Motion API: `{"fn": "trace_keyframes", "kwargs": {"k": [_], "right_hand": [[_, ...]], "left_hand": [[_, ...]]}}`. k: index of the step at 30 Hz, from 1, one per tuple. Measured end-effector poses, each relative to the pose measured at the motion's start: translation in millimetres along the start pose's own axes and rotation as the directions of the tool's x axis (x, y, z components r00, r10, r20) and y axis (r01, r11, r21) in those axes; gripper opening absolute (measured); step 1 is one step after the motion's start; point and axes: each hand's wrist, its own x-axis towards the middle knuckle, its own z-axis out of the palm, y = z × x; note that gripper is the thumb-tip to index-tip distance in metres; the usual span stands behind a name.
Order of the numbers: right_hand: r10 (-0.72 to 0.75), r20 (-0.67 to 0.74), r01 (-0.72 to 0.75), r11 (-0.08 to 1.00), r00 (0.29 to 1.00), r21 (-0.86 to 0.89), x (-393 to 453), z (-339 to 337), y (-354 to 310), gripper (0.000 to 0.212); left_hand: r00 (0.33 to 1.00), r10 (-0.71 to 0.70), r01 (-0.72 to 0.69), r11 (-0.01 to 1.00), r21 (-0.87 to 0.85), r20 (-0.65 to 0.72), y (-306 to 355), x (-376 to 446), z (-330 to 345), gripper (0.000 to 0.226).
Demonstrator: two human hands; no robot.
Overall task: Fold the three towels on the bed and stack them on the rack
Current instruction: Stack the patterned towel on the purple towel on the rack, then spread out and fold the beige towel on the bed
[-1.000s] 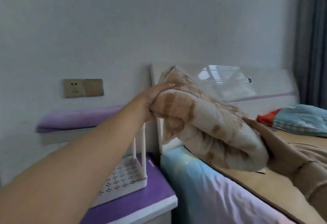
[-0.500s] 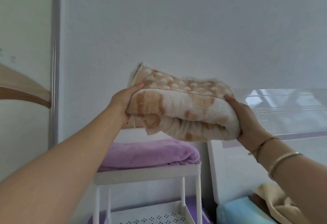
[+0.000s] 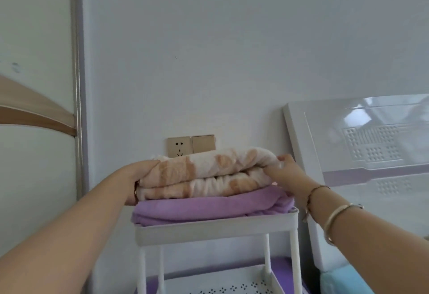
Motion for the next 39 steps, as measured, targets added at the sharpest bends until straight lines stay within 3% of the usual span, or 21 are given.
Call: {"fn": "trace_keyframes", "kwargs": {"k": [2, 6, 10, 12, 13, 14, 15, 17, 20, 21, 24, 28, 31, 35, 39], "right_hand": [[-0.008, -0.027, 0.008, 1.0, 1.0, 0.01, -1, -3, -4, 0.037], [-0.147, -0.173, 0.147, 0.989, 0.974, -0.013, -9, -10, -8, 0.02], [-0.166, -0.189, 0.147, 0.983, 0.968, -0.112, -25, -8, 7, 0.029], [-0.252, -0.171, 0.183, 0.922, 0.952, -0.341, -31, -3, 8, 0.048], [-0.34, -0.145, 0.233, 0.844, 0.929, -0.484, -31, 0, 4, 0.062], [-0.426, -0.097, 0.293, 0.754, 0.9, -0.588, -31, 4, -4, 0.074], [-0.485, -0.025, 0.359, 0.68, 0.874, -0.639, -29, 8, -12, 0.079], [-0.474, 0.125, 0.434, 0.626, 0.872, -0.648, -25, 17, -23, 0.07], [-0.332, 0.25, 0.403, 0.561, 0.91, -0.723, -23, 16, -17, 0.063], [-0.305, 0.26, 0.389, 0.521, 0.916, -0.76, -24, 13, -13, 0.058], [-0.324, 0.259, 0.396, 0.489, 0.91, -0.777, -27, 11, -3, 0.062], [-0.341, 0.31, 0.457, 0.561, 0.888, -0.691, -32, 1, 2, 0.072], [-0.398, 0.239, 0.442, 0.569, 0.886, -0.693, -50, -26, 16, 0.077], [-0.258, 0.143, 0.265, 0.534, 0.955, -0.803, -91, -92, 50, 0.083], [-0.155, 0.057, 0.128, 0.503, 0.986, -0.855, -128, -166, 82, 0.083]], "left_hand": [[1.0, 0.004, -0.005, 0.998, 0.07, 0.012, 9, -7, 4, 0.028], [0.989, 0.138, -0.141, 0.988, 0.064, 0.053, 32, -23, 6, 0.057], [0.997, 0.074, -0.065, 0.938, 0.34, -0.016, 22, -37, 8, 0.045], [0.967, 0.109, 0.046, 0.812, 0.581, -0.229, 20, -36, 10, 0.032], [0.924, 0.227, 0.07, 0.69, 0.72, -0.307, 26, -35, 10, 0.045], [0.861, 0.399, 0.049, 0.552, 0.832, -0.315, 33, -31, 12, 0.057], [0.805, 0.525, -0.023, 0.492, 0.87, -0.276, 40, -33, 16, 0.059], [0.75, 0.633, -0.162, 0.456, 0.875, -0.191, 49, -32, 30, 0.045], [0.903, 0.429, -0.175, 0.339, 0.924, 0.013, 22, -24, 55, 0.061], [0.927, 0.374, -0.167, 0.325, 0.931, 0.036, 10, -22, 57, 0.063], [0.919, 0.394, -0.176, 0.379, 0.908, 0.014, -3, -12, 51, 0.063], [0.911, 0.412, -0.137, 0.318, 0.938, -0.007, 3, -22, 61, 0.072], [0.779, 0.624, -0.09, 0.21, 0.974, -0.062, 5, -42, 88, 0.042], [0.573, 0.812, -0.405, 0.169, 0.899, 0.106, 8, -73, 159, 0.029], [0.558, 0.783, -0.609, 0.162, 0.777, 0.274, -2, -100, 241, 0.025]]}}
